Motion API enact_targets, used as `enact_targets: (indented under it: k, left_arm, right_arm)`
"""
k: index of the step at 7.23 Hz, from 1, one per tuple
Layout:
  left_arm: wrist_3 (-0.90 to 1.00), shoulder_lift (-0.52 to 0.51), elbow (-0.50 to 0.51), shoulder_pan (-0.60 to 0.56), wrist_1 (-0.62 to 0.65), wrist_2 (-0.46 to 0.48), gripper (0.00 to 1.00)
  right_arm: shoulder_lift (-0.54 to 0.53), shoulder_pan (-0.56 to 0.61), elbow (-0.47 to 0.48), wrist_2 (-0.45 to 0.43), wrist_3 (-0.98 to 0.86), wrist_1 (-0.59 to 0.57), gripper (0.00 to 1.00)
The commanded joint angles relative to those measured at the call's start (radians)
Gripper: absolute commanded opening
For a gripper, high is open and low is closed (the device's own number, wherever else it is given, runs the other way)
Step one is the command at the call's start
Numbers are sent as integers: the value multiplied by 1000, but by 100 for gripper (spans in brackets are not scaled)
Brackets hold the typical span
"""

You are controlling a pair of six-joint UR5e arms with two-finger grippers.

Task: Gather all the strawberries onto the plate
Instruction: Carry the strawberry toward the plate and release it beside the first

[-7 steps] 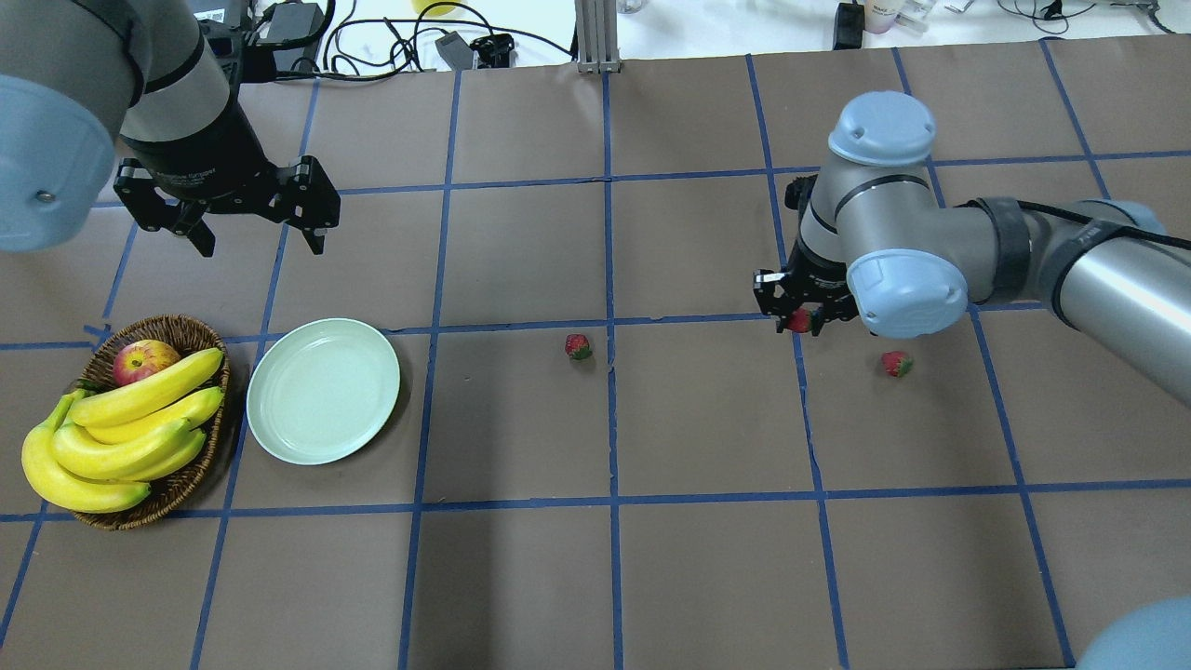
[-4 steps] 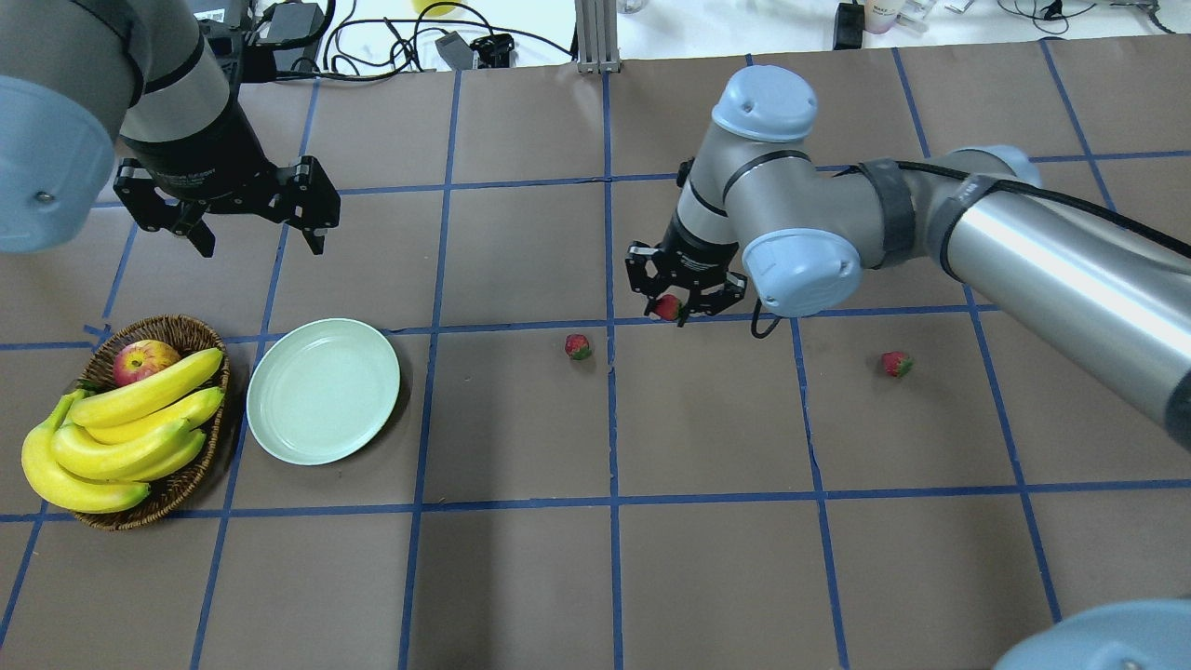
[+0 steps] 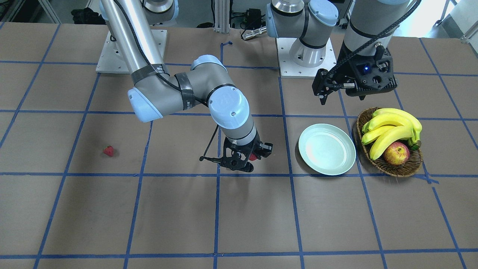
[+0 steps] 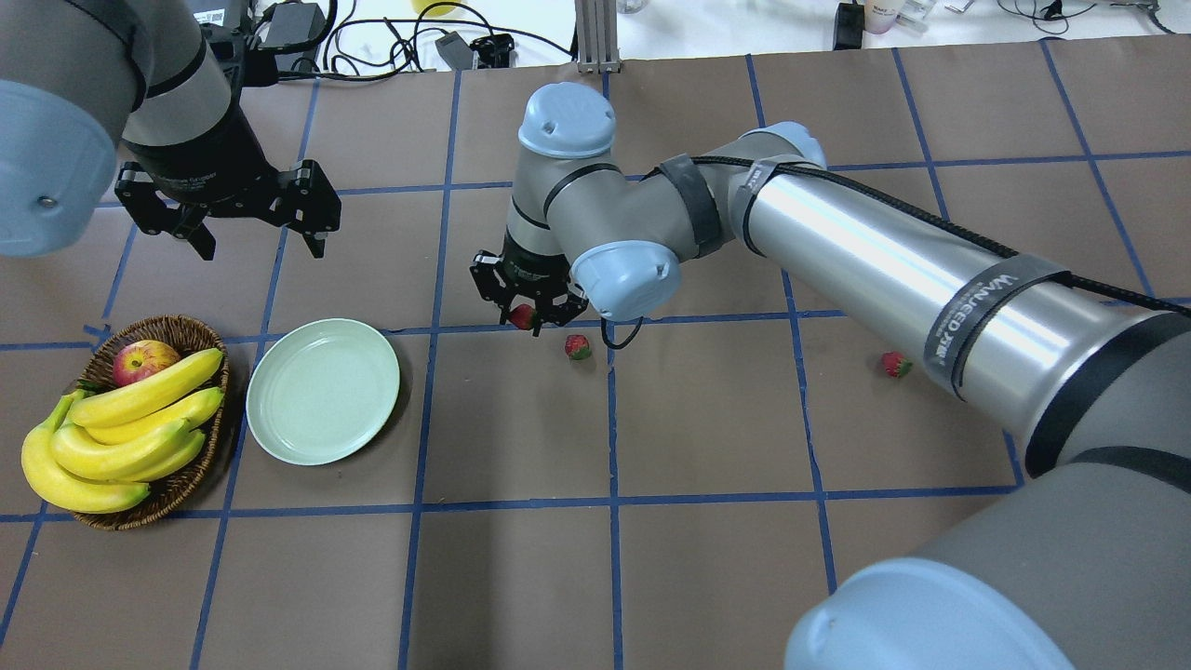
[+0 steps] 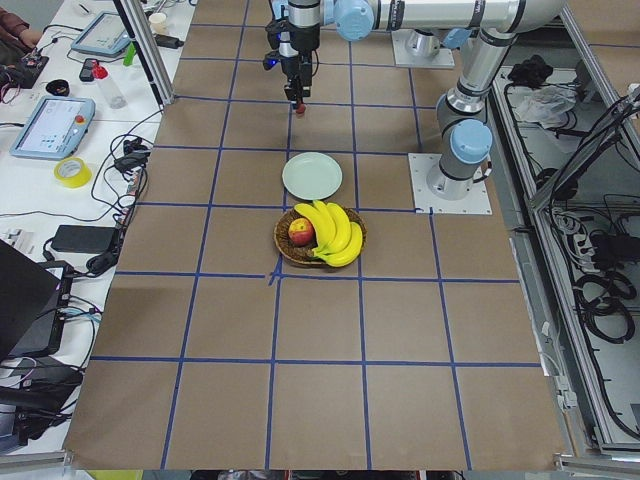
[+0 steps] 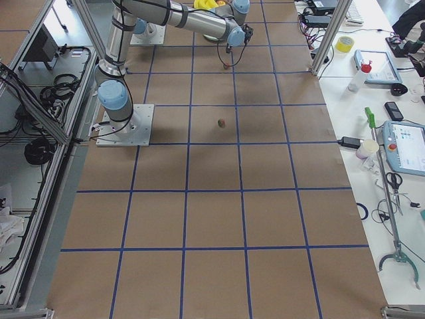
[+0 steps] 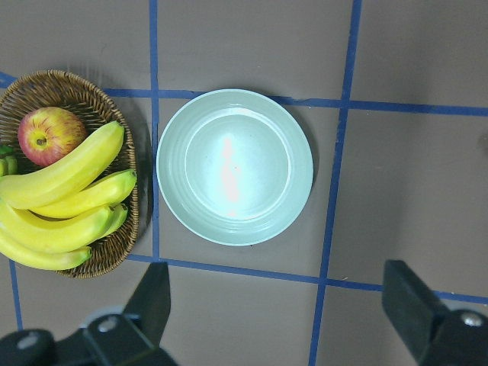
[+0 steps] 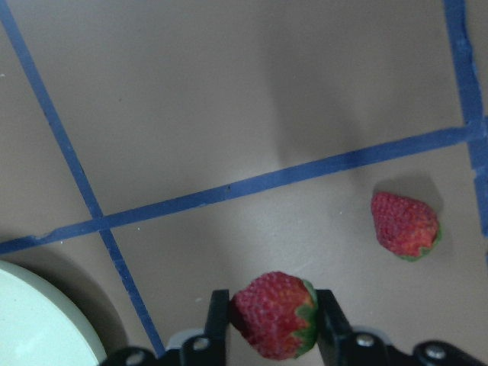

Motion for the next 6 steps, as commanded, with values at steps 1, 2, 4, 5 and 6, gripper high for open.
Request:
enact_targets:
  k: [1,2,4,5,6]
  left_arm:
    - [-1,2,-3,0,2,-1,100]
    - [0,2,-5,0,0,-1,100]
    - [0,2,-5,0,0,-1,100]
    - [0,2,-5,0,0,-1,100]
    - [0,2,-5,0,2,-1,100]
  right_arm:
    - [46,26,10,-73,13,3,46]
    - [46,39,29,-97,13,1,62]
    - [38,40,28,-101,13,3,82]
    - [3,39,21,-153,-7,15,79]
    - [-52,28,16,-188,-56,79,79]
